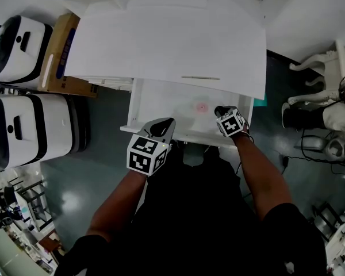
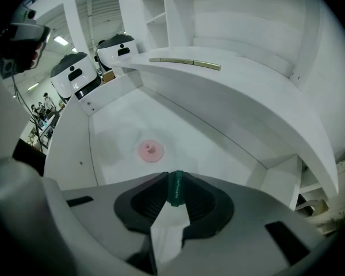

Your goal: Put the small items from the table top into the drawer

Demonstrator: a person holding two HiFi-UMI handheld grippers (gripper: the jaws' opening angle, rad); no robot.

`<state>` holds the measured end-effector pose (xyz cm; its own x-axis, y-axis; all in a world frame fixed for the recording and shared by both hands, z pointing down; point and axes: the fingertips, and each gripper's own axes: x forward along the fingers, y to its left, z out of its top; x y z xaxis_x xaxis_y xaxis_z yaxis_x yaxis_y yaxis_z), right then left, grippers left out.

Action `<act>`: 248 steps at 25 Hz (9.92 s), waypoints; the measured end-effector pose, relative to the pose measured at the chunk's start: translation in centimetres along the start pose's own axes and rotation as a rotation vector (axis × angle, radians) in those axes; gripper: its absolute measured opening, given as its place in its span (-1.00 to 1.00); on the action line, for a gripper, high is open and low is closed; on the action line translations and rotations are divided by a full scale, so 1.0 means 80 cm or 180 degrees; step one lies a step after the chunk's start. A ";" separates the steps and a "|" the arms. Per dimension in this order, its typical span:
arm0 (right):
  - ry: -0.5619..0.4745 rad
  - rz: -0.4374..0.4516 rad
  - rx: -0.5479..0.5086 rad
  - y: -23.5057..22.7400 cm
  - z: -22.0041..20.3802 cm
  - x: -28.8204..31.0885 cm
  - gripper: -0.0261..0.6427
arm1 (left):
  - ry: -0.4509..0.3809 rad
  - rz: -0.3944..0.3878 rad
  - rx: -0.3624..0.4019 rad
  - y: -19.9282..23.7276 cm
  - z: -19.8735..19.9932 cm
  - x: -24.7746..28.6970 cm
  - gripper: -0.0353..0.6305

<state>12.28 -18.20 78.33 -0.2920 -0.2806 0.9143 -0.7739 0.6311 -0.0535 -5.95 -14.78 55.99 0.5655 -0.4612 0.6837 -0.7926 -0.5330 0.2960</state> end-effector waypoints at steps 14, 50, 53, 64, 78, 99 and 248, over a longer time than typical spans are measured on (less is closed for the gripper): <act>-0.0515 0.0008 0.0190 0.025 0.047 -0.095 -0.73 | -0.0249 -0.0081 0.0089 0.008 0.037 0.004 -0.88; -0.2166 0.0133 0.0550 0.062 0.195 -0.323 -0.85 | -0.0802 -0.0278 0.0659 -0.029 0.129 -0.050 -0.88; -0.2131 0.0236 0.0538 0.071 0.197 -0.322 -0.84 | -0.0804 -0.0226 0.0660 -0.021 0.130 -0.052 -0.88; -0.2112 0.0179 0.0413 0.075 0.203 -0.316 -0.84 | -0.0688 -0.0269 0.0761 -0.028 0.119 -0.046 -0.88; -0.2067 0.0201 0.0394 0.075 0.203 -0.303 -0.84 | -0.0647 -0.0281 0.0498 -0.021 0.115 -0.033 -0.88; -0.1630 -0.0189 -0.0238 0.019 0.211 -0.227 -0.83 | -0.0516 -0.0202 0.0333 -0.001 0.101 -0.016 -0.88; -0.0991 -0.0162 -0.0352 0.122 0.106 -0.171 -0.79 | -0.0353 -0.0549 0.0448 0.009 0.061 -0.034 -0.88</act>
<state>3.95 -14.36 61.87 -0.4255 -0.5105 0.7472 -0.7312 0.6805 0.0486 -6.99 -17.38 51.09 0.7174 -0.4258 0.5513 -0.6470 -0.7006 0.3008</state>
